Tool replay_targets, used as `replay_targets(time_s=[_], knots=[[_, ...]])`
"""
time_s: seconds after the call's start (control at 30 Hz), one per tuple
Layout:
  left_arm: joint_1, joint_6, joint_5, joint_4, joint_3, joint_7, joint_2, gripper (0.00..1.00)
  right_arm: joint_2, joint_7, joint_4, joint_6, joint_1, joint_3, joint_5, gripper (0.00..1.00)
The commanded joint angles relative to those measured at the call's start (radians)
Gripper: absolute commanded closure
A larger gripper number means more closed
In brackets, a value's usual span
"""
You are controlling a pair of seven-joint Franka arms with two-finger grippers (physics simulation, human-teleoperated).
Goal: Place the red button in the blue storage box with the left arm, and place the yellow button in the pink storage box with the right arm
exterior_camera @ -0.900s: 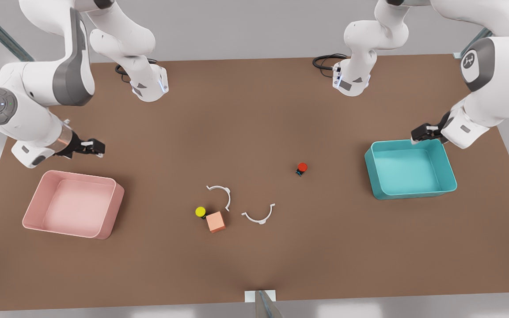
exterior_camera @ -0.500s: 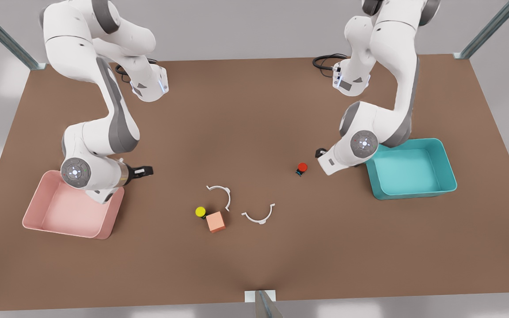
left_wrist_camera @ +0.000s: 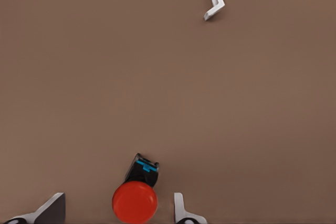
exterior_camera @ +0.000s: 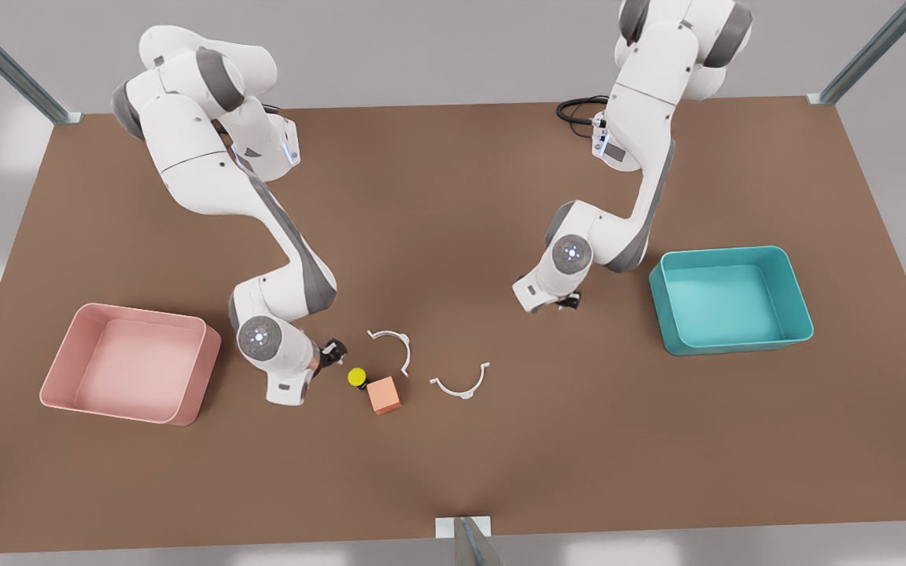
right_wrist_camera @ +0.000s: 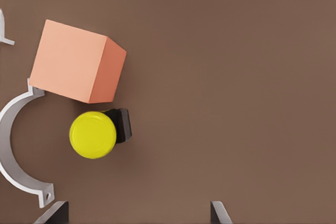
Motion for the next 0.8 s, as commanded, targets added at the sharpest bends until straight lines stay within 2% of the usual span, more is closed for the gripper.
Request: replay_targets(time_s=[0.0,0.27,0.33,0.5,0.6,0.63,0.7,0.77], knots=[[-0.004,0.063,0.001,-0.012,0.001,-0.095,0.007,0.0,0.014,-0.194,0.002,0.152,0.01,0.001,0.018,0.0],[-0.049,0.106,0.001,-0.018,-0.001,-0.15,0.094,0.01,0.048,-0.098,0.002,0.188,0.045,0.009,0.026,0.0],[-0.047,0.104,0.001,-0.018,0.001,-0.148,0.094,0.27,0.062,-0.1,0.002,0.217,0.045,0.009,0.023,0.0],[-0.047,0.098,0.001,-0.02,0.001,-0.155,0.085,0.56,0.085,-0.098,0.005,0.238,0.068,0.009,0.027,0.0],[-0.044,0.077,0.001,-0.02,0.002,-0.162,0.065,0.59,0.093,-0.098,0.005,0.261,0.072,0.009,0.027,0.0],[-0.038,0.018,0.003,-0.018,0.005,-0.155,0.015,0.59,0.099,-0.098,0.005,0.263,0.072,0.009,0.027,0.0],[-0.036,-0.127,0.006,-0.015,0.071,-0.101,-0.104,0.59,0.114,-0.098,0.002,0.281,0.072,0.008,0.026,0.0],[-0.036,-0.281,0.005,-0.013,0.195,0.063,-0.214,0.59,0.122,-0.098,-0.003,0.281,0.074,0.009,0.026,0.0]])
